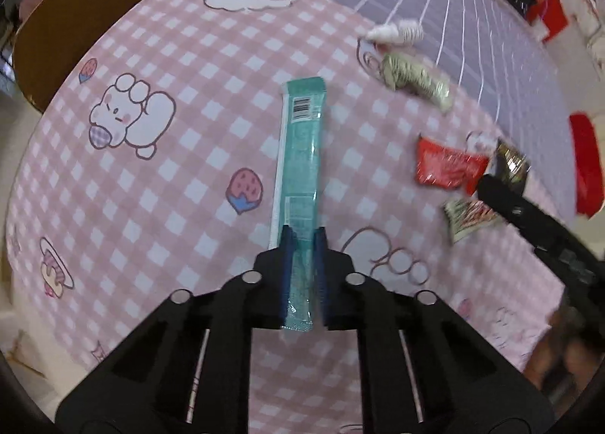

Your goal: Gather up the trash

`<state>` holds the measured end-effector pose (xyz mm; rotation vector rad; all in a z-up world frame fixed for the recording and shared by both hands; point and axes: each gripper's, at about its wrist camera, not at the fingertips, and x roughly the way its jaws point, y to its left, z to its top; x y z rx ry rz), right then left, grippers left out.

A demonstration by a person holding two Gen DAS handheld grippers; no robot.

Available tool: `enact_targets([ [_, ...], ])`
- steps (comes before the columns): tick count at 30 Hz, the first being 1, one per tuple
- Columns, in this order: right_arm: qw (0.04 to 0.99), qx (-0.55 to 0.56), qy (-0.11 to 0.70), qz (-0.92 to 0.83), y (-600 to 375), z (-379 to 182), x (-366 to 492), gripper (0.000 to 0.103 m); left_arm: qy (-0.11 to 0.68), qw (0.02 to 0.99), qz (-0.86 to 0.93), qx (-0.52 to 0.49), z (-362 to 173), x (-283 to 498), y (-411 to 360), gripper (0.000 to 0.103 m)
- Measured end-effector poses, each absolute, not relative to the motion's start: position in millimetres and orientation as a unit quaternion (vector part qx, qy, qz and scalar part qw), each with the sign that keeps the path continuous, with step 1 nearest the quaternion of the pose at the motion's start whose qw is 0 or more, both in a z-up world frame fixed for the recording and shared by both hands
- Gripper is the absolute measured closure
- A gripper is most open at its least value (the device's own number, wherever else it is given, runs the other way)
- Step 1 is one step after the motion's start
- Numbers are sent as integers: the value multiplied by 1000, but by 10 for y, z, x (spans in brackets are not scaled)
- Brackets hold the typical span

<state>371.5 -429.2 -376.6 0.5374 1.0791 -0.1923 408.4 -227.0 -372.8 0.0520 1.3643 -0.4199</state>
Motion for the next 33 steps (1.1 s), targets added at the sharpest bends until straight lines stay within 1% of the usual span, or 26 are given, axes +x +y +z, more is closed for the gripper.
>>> enact_targets([
  [7, 812, 262, 513, -93, -4388, -3981, 3898, 69, 627, 749, -204, -66, -3578, 4169, -1878, 96],
  [9, 812, 260, 515, -88, -4373, -4001, 3919, 81, 622, 750, -210, -82, -3531, 4136, -1747, 96],
  [10, 812, 256, 517, -86, -4359, -4002, 3930, 83, 620, 751, -209, -85, -3505, 4101, -1754, 96],
  [21, 840, 201, 503, -23, -3703, -3610, 3897, 84, 597, 762, -217, -126, -3303, 3920, -1418, 97],
  [28, 837, 182, 515, 4, -3146, -3593, 3790, 85, 589, 768, -208, -143, -3250, 3707, -946, 98],
  [33, 828, 172, 533, 14, -2794, -3694, 3638, 85, 605, 758, -197, -142, -3437, 3527, -655, 98],
])
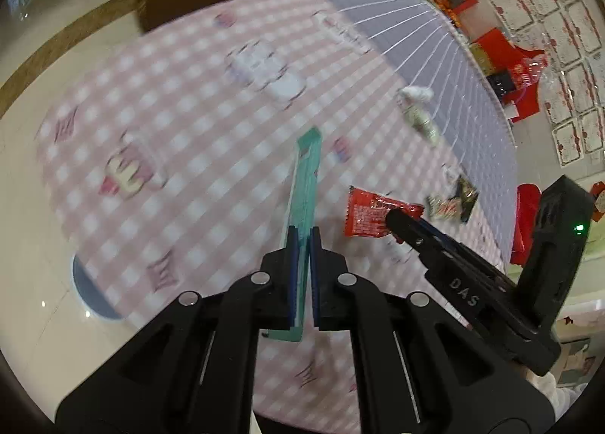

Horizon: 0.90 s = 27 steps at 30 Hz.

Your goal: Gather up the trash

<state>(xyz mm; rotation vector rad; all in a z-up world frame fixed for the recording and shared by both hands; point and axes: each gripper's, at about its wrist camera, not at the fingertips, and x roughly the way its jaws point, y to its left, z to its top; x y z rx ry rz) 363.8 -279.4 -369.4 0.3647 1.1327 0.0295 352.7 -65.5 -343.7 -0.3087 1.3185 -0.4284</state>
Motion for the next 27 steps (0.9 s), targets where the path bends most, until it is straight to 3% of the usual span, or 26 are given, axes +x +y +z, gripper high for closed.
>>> enact_targets([
  [14, 824, 117, 554, 20, -2338, -3897, 3508, 85, 632, 742, -185, -122, -3759, 3339, -524, 96],
  [16, 824, 121, 554, 7, -2412, -3872, 3484, 85, 633, 744, -185, -104, -3752, 3329, -571, 89],
  [18, 826, 108, 553, 0, -2461, -3851, 3461, 85, 631, 750, -182, -81, -3739, 3308, -664, 41],
  [27, 818, 85, 569, 9, -2456, -3936, 3535, 84, 631, 749, -189, -75, -3773, 3350, -795, 42],
])
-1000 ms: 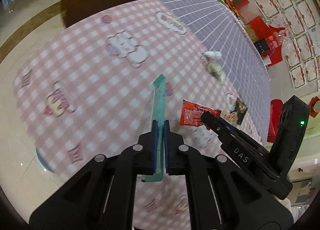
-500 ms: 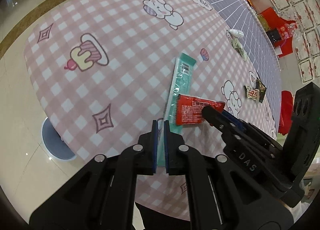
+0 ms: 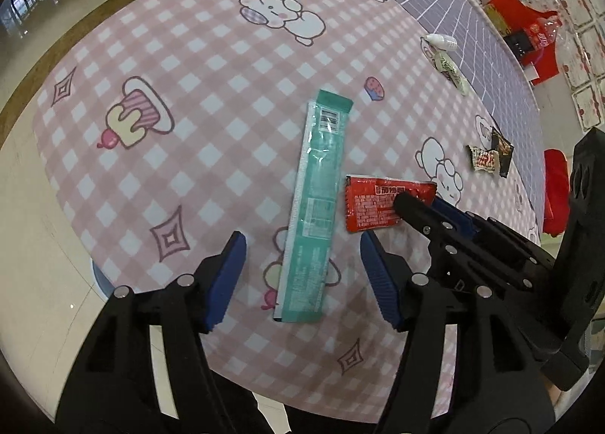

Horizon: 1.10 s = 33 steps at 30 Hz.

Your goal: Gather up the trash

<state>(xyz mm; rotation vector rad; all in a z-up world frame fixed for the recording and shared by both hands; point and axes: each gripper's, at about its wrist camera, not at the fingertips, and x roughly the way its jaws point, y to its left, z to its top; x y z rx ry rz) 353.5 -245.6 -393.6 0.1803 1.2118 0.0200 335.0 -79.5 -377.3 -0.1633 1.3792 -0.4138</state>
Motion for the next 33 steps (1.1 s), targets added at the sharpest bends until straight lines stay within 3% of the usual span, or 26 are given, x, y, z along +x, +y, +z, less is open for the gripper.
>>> enact_targets([
  [17, 810, 39, 570, 134, -2359, -3896, 3815, 84, 634, 746, -203, -17, -3829, 3334, -934, 38],
  [22, 822, 6, 562, 89, -2389, -3848, 3839, 84, 634, 753, -176, -26, -3859, 3349, -978, 37],
  [30, 813, 24, 576, 83, -2557, -3913, 3784, 84, 633, 758, -122, 95, -3903, 3361, -1440, 38],
  [32, 811, 29, 578, 84, -2570, -3920, 3765, 84, 634, 759, -115, 91, -3895, 3375, -1482, 42],
  [33, 811, 29, 578, 85, -2575, -3923, 3768, 84, 633, 761, -114, 89, -3880, 3383, -1490, 56],
])
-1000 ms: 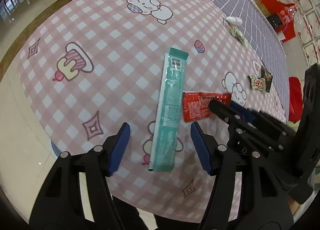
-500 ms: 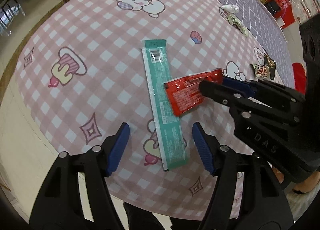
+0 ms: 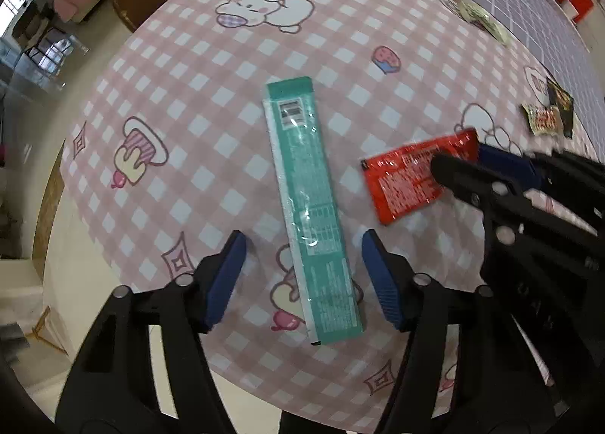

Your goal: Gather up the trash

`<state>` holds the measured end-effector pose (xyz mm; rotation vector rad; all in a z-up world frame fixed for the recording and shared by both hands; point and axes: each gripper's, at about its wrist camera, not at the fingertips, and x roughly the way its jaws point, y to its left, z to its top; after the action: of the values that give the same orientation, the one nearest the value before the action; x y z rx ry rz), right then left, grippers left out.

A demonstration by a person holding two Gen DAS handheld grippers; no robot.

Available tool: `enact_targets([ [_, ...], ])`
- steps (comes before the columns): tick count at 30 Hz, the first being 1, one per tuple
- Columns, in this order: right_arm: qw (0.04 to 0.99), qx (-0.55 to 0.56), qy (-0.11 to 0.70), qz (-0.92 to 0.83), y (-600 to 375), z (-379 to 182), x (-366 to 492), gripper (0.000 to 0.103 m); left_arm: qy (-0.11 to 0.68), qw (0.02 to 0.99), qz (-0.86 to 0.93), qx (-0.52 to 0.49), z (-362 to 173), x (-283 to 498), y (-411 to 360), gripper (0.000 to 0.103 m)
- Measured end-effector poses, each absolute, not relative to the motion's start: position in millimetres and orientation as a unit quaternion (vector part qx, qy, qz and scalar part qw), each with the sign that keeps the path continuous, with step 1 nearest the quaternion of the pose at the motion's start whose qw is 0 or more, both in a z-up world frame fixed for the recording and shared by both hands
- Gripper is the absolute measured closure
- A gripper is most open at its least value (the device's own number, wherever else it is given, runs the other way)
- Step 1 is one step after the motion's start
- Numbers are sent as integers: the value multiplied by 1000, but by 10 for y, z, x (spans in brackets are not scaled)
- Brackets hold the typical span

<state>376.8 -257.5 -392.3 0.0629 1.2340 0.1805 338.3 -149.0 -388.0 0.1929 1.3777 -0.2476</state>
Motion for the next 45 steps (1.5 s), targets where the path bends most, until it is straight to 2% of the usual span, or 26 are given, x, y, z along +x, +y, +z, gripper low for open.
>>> enact_targets([
  [2, 810, 33, 579, 85, -2587, -3926, 3777, 84, 631, 762, -115, 86, -3846, 3400, -1516, 76],
  [7, 810, 46, 579, 86, -2622, -3890, 3728, 84, 631, 764, -130, 45, -3821, 3432, -1419, 77],
  [12, 810, 54, 577, 90, -2562, -3849, 3696, 85, 636, 756, -145, -58, -3777, 3479, -928, 77],
  [20, 810, 49, 572, 120, -2178, -3732, 3681, 85, 621, 759, -142, -134, -3562, 3366, -318, 77],
  [31, 798, 8, 564, 214, -828, -3583, 3547, 85, 605, 773, -57, -184, -3519, 2840, 927, 77],
  [38, 777, -28, 571, 265, 170, -3688, 3342, 85, 618, 752, 22, -227, -3768, 2336, 1962, 77],
  [45, 761, -38, 587, 272, 747, -3853, 3178, 85, 636, 729, 41, -251, -4044, 2122, 2443, 77],
])
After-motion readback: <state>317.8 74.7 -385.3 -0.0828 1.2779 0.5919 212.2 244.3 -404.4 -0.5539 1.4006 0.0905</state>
